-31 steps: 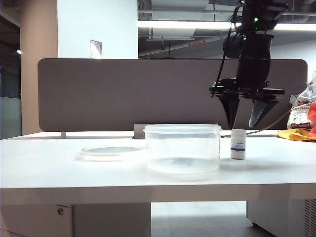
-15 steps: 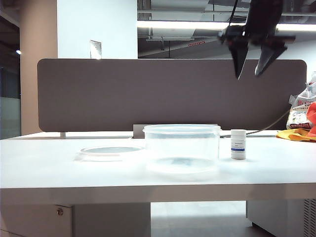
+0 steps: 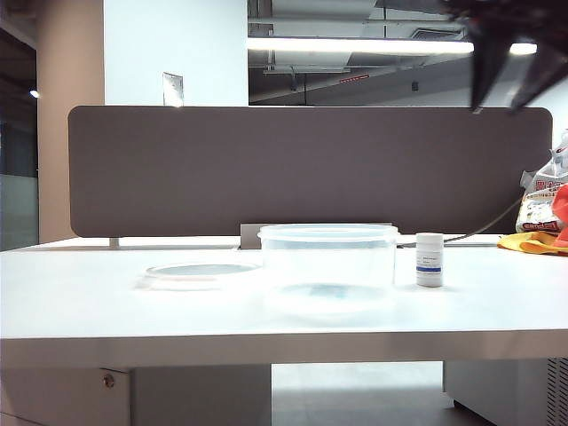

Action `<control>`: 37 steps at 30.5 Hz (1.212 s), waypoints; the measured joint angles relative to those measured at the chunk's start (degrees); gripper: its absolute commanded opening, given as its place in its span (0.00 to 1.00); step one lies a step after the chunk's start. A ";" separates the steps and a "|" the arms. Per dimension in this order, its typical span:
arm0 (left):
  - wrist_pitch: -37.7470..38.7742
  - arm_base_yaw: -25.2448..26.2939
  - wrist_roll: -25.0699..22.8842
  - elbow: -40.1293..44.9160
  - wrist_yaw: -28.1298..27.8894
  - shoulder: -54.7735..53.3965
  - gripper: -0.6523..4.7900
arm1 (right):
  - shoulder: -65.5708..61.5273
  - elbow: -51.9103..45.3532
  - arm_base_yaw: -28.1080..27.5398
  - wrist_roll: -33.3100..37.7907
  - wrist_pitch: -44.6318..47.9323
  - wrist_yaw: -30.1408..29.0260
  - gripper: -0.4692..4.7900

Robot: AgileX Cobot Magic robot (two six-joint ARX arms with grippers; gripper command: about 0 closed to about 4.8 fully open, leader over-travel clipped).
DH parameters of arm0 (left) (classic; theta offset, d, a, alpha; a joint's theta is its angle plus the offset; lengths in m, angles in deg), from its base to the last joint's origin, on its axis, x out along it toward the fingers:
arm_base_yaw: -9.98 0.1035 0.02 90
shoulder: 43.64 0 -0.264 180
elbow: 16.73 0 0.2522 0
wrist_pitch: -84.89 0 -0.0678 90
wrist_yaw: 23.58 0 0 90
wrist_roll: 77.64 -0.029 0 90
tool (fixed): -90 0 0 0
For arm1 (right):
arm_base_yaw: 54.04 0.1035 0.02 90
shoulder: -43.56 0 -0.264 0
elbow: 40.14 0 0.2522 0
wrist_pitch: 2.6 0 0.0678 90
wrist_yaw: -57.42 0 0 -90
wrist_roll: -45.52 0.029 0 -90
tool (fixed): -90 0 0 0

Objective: Remove the lid of the round box, pick up the small white medicine bottle inside, and place it on the table.

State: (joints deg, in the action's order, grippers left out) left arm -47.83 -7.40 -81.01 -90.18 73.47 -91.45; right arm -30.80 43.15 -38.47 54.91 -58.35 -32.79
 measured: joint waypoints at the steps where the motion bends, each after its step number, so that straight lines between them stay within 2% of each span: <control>1: -0.81 -0.04 0.50 1.64 -0.44 1.55 0.11 | 3.82 -4.92 0.44 0.76 3.69 0.04 0.44; 4: -2.25 -0.15 2.47 6.91 -1.40 6.38 0.11 | 13.70 -16.41 1.88 2.36 7.65 0.09 0.36; 8: -2.89 -0.11 4.98 14.43 -1.88 13.51 0.11 | 26.51 -30.58 3.26 3.67 11.28 0.00 0.36; 14: -0.83 -0.20 8.24 24.30 -1.90 25.64 0.11 | 41.68 -42.21 3.19 5.75 12.24 0.24 0.30; 17: -1.14 -0.15 10.62 26.58 -2.14 31.04 0.11 | 46.97 -44.30 3.19 5.64 12.79 0.24 0.30; 20: -1.11 -0.17 10.95 27.17 -1.95 33.18 0.11 | 49.99 -45.11 3.19 5.64 12.66 0.24 0.30; 27: 0.66 -0.20 10.97 27.19 6.56 35.91 0.11 | 55.17 -45.09 3.19 5.64 12.52 0.20 0.30; 37: 0.63 -0.20 10.97 27.19 6.93 35.95 0.11 | 60.08 -45.09 3.19 5.64 12.52 0.20 0.30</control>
State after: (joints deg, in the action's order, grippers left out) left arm -47.20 -7.60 -70.04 -62.99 80.40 -55.50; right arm 29.28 -1.94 -35.28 60.54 -45.83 -32.59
